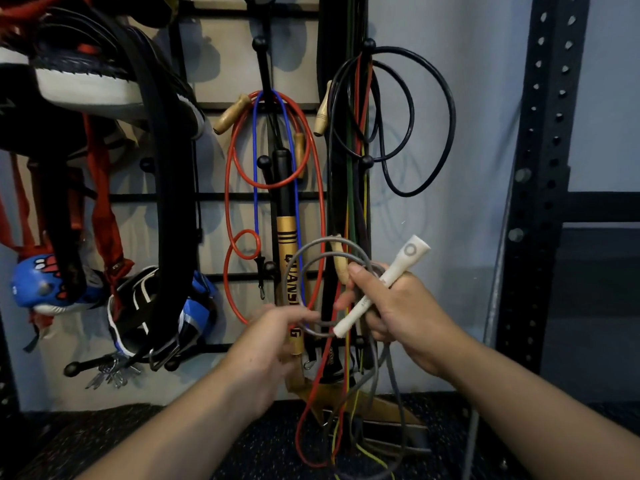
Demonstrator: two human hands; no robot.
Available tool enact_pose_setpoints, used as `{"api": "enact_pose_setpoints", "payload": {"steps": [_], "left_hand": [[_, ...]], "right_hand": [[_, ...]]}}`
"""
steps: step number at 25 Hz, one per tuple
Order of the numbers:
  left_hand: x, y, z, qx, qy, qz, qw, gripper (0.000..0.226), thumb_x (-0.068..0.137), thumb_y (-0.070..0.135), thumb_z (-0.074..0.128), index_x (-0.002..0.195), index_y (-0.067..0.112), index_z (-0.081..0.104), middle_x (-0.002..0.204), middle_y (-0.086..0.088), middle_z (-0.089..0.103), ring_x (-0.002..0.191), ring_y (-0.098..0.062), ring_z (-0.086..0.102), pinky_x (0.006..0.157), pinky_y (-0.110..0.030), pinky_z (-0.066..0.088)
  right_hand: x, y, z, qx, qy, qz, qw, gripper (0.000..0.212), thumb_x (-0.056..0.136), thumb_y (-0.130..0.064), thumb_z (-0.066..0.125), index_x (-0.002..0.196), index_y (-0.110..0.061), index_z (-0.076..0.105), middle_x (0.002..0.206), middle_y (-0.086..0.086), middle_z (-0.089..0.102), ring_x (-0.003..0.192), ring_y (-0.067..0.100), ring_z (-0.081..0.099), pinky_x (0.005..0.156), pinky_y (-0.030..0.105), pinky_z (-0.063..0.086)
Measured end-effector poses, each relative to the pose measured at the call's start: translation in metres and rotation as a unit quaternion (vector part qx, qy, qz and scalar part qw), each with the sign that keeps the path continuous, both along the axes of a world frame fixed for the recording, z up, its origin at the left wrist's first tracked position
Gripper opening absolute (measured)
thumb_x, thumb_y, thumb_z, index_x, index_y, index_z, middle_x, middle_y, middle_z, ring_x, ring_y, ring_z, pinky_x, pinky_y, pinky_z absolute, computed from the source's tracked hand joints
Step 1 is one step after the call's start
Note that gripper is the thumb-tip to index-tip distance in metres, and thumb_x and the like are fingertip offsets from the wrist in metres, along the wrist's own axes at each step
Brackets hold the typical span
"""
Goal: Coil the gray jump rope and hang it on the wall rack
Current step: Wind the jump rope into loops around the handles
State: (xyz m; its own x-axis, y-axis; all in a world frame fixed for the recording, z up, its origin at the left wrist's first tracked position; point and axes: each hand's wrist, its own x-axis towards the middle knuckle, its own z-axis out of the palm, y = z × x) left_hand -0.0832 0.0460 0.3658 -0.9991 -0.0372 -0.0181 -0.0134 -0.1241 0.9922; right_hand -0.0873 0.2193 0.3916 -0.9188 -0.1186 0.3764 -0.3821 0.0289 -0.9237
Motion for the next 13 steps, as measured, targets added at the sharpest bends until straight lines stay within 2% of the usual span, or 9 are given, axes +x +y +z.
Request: {"api": "enact_pose_setpoints", "payload": {"steps": [2,3,4,6,8,9,10,11,13], "left_hand": [[0.015,-0.007,0.019,-0.149,0.167,0.074,0.972,0.081,0.086,0.026,0.077,0.154,0.031,0.033,0.161,0.004,0.037,0.144,-0.020,0.039,0.114,-0.047,0.037],[0.020,-0.007,0.032,-0.226,0.292,0.086,0.925,0.082,0.088,0.027,0.075,0.155,0.037,0.029,0.163,0.012,0.029,0.150,-0.014,0.029,0.121,-0.047,0.030],[0.023,-0.005,0.048,-0.316,0.411,0.075,0.852,0.080,0.088,0.028,0.072,0.155,0.039,0.030,0.166,0.014,0.024,0.154,-0.011,0.021,0.124,-0.047,0.024],[0.024,0.006,0.084,-0.525,0.552,0.035,0.647,0.080,0.082,0.028,0.064,0.157,0.036,0.035,0.173,0.008,0.019,0.160,-0.017,0.010,0.128,-0.049,0.014],[0.017,0.024,0.111,-0.706,0.546,-0.011,0.451,0.078,0.082,0.032,0.059,0.157,0.030,0.038,0.173,0.002,0.024,0.161,-0.021,0.006,0.129,-0.049,0.005],[0.014,0.031,0.118,-0.769,0.506,-0.034,0.389,0.071,0.085,0.037,0.058,0.154,0.029,0.043,0.168,0.000,0.035,0.160,-0.022,0.015,0.129,-0.048,0.008],[0.012,0.038,0.122,-0.813,0.464,-0.047,0.350,0.060,0.088,0.041,0.058,0.146,0.028,0.052,0.156,-0.001,0.051,0.153,-0.024,0.033,0.125,-0.046,0.020],[0.008,0.043,0.123,-0.839,0.423,-0.055,0.337,0.047,0.089,0.044,0.061,0.133,0.028,0.060,0.134,0.000,0.066,0.133,-0.025,0.055,0.111,-0.043,0.039],[0.000,0.048,0.124,-0.851,0.340,-0.092,0.390,0.029,0.088,0.038,0.069,0.114,0.024,0.068,0.099,0.001,0.070,0.090,-0.020,0.066,0.072,-0.033,0.048]], "right_hand": [[0.002,0.008,0.008,0.080,0.003,-0.011,0.997,0.035,0.106,-0.033,0.055,0.083,-0.008,0.065,0.064,0.006,0.069,0.036,0.009,0.038,0.038,0.020,0.032],[0.004,0.010,0.013,0.134,0.013,-0.024,0.991,0.038,0.105,-0.033,0.055,0.077,-0.009,0.065,0.060,0.002,0.067,0.036,0.006,0.042,0.038,0.018,0.034],[0.004,0.011,0.018,0.189,0.028,-0.035,0.981,0.041,0.105,-0.031,0.056,0.072,-0.009,0.065,0.054,-0.002,0.064,0.035,0.002,0.045,0.039,0.015,0.036],[0.004,0.011,0.025,0.284,0.052,-0.050,0.956,0.041,0.104,-0.021,0.057,0.066,-0.005,0.062,0.043,-0.006,0.056,0.033,0.001,0.046,0.040,0.011,0.034],[0.004,0.012,0.032,0.350,0.061,-0.064,0.933,0.031,0.098,-0.012,0.061,0.068,-0.005,0.062,0.046,-0.005,0.054,0.032,0.001,0.043,0.041,0.014,0.033],[0.003,0.012,0.034,0.370,0.061,-0.066,0.925,0.026,0.095,-0.011,0.064,0.070,-0.006,0.064,0.052,-0.003,0.058,0.032,0.001,0.044,0.041,0.015,0.033],[0.004,0.012,0.036,0.382,0.060,-0.061,0.920,0.021,0.093,-0.012,0.069,0.073,-0.009,0.066,0.058,0.000,0.063,0.034,0.000,0.047,0.041,0.014,0.035],[0.004,0.012,0.038,0.391,0.059,-0.055,0.917,0.018,0.091,-0.016,0.074,0.076,-0.012,0.067,0.063,-0.001,0.066,0.038,-0.001,0.050,0.042,0.012,0.037],[0.005,0.012,0.039,0.409,0.067,-0.054,0.908,0.020,0.086,-0.021,0.081,0.074,-0.023,0.066,0.062,-0.007,0.066,0.046,-0.003,0.055,0.048,0.011,0.040]]}}
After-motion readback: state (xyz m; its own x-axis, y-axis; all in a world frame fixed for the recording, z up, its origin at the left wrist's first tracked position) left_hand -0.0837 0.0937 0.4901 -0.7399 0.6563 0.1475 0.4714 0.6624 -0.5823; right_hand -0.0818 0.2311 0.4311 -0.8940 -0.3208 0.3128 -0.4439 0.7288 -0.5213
